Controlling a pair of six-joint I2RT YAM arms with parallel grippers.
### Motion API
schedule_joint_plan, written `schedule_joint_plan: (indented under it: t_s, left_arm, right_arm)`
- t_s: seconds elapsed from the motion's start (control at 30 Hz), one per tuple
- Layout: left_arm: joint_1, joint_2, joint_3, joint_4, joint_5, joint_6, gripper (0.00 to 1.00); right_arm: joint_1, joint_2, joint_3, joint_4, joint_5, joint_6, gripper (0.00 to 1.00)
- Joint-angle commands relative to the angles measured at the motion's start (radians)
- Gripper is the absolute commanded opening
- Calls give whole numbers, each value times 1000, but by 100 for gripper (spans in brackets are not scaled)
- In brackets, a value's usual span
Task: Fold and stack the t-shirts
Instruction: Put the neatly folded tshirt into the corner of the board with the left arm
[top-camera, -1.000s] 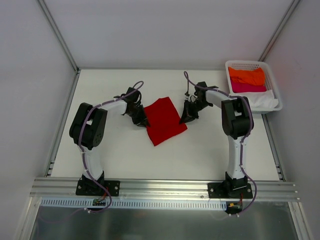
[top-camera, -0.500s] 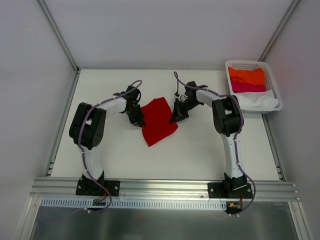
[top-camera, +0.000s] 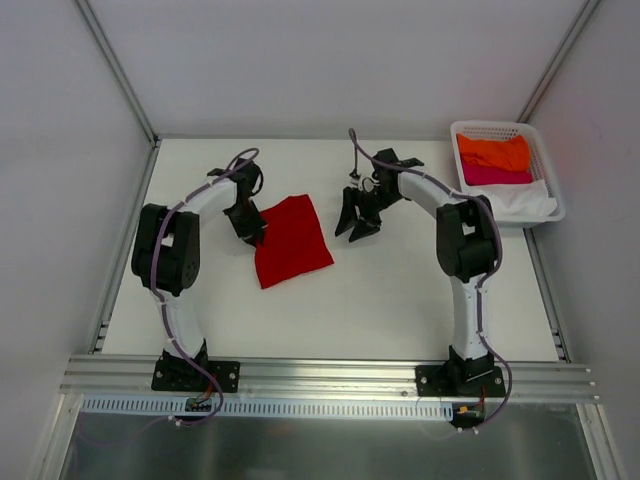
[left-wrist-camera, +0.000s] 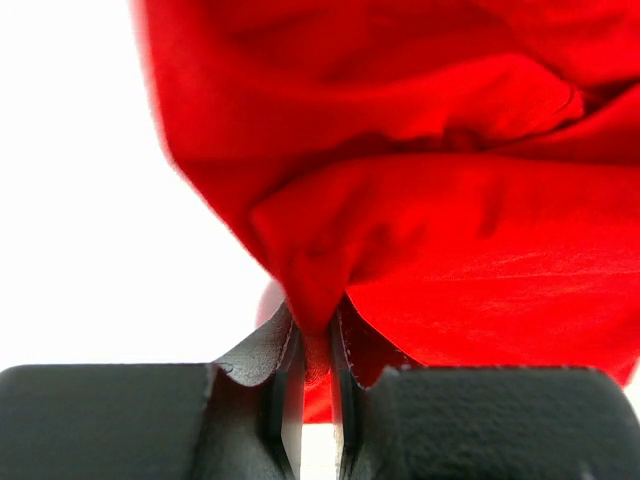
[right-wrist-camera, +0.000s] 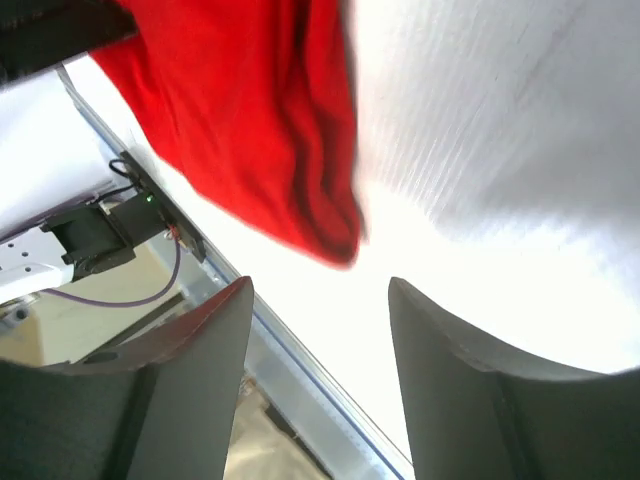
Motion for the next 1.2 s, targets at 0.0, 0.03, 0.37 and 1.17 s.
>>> schedule_joint_plan:
  t_s: [0.0, 0.03, 0.37, 1.17]
  left_arm:
    - [55, -8, 110, -109, -90, -16, 0]
    - [61, 1, 129, -118, -98, -2, 0]
    - [172, 78, 293, -216, -136, 62, 0]
    - [443, 239, 400, -289, -149, 111, 0]
  right_arm:
    - [-21, -179, 29, -63, 68, -50, 60]
    - [-29, -193, 40, -94, 77, -61, 60]
    - [-58, -265, 98, -168, 91, -99, 61]
    - [-58, -254, 75, -171, 93, -108, 61]
